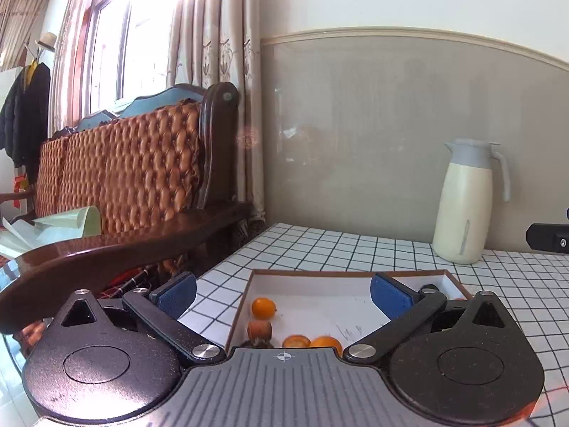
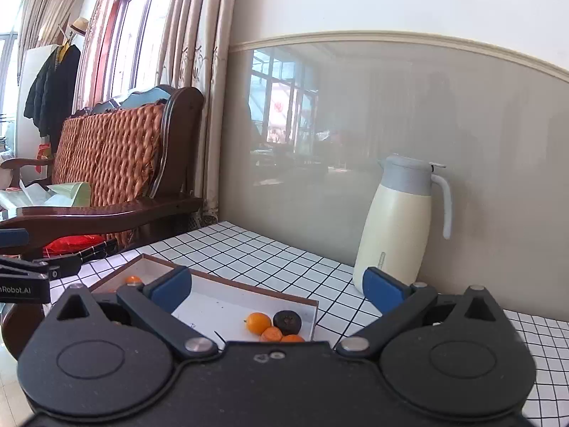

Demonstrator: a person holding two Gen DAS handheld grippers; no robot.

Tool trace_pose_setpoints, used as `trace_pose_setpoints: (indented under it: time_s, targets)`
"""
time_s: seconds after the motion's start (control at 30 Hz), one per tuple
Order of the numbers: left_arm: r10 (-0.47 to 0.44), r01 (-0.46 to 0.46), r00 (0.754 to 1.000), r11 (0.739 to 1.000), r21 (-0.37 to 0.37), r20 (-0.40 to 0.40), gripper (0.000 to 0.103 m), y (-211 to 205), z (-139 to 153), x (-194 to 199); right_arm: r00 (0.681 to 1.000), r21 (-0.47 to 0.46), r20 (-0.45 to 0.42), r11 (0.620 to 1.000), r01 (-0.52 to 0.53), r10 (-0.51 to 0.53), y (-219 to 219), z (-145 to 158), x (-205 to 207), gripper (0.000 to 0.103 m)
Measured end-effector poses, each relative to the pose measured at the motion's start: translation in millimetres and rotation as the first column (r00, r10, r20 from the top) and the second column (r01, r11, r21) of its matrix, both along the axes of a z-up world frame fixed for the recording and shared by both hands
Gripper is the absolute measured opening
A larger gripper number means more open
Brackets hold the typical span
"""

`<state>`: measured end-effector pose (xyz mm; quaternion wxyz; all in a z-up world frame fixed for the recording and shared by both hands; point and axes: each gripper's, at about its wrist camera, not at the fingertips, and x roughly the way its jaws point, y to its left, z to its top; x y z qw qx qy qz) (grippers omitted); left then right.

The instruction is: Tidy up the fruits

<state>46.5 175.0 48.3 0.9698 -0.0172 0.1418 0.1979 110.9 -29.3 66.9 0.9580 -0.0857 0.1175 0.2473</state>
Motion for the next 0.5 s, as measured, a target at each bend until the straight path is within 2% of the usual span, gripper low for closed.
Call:
trace_pose_setpoints:
  time_s: [0.27,0.33,0.5]
  targets:
    - [-0.020,0.018,0.995,1.000,0.023,0.096,0.103,-39,2,-93,0.999,0.003,0.011,0.999,0.038,-0.038,-40,0,-77,0.097]
    - [-0.032,0.031,0.994,0.999,0.008,0.101,0.103,-45,0,-106,0.999,0.012,0.018,0.999,0.048,-0.048,-48,-2,-89,0.097]
    - [-0.061,0.057,0.995,0.997,0.048,0.082,0.103,-61,-7,-117,0.997,0.017,0.018,0.997,0.075,-0.075,-59,-10,-103,0.097]
